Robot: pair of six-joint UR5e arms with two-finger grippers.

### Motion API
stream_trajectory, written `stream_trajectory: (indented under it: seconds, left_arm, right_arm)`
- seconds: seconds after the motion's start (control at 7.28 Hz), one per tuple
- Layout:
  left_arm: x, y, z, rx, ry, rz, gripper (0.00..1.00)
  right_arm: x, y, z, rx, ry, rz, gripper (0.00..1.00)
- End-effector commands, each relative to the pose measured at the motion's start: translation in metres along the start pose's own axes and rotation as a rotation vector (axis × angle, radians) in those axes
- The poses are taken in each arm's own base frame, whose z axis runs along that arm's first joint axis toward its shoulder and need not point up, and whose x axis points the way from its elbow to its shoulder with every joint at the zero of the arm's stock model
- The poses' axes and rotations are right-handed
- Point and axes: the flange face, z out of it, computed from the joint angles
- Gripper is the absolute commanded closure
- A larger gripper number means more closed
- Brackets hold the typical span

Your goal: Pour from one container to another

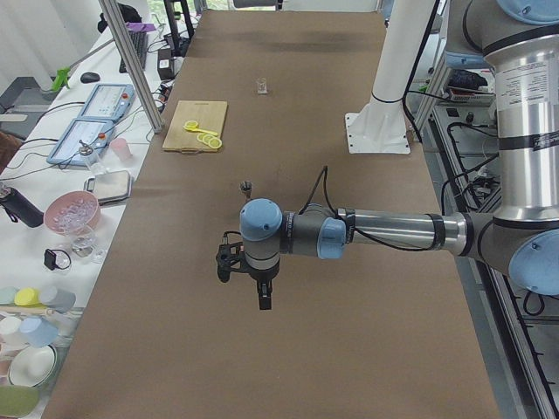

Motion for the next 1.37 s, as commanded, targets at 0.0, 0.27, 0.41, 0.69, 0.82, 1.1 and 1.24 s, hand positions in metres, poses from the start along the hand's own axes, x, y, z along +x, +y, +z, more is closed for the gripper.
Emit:
stream_trajectory:
  seconds: [0.0,0.27,0.41,0.69,0.82,1.1,1.24]
  left_arm:
    - [0.000,0.000,0.000,0.000,-0.001,0.000,0.01]
    - [-0.001,0.001,0.001,-0.002,0.000,-0.002,0.01]
    - [-0.002,0.002,0.002,-0.005,-0.003,-0.005,0.01]
    - [-0.002,0.002,0.001,-0.003,-0.002,-0.005,0.01]
    - [-0.002,0.002,0.001,-0.003,-0.002,-0.005,0.01]
    - [0.000,0.002,-0.001,0.000,0.000,-0.002,0.01]
    - [-0.001,0.002,-0.001,-0.001,0.000,-0.003,0.01]
  right_arm:
    - [0.007,0.003,0.007,-0.014,-0.002,0.005,0.00]
    - [0.008,-0.001,0.012,-0.018,0.006,-0.003,0.00]
    - [0.006,-0.004,0.011,-0.016,-0.002,0.001,0.00]
    - [0.001,-0.010,0.008,0.010,-0.018,-0.023,0.00]
    - [0.006,-0.017,0.015,0.025,-0.018,-0.049,0.00]
    - [0.003,-0.021,0.014,0.043,-0.023,-0.071,0.00]
    - [-0.001,-0.023,0.014,0.048,-0.029,-0.090,0.00]
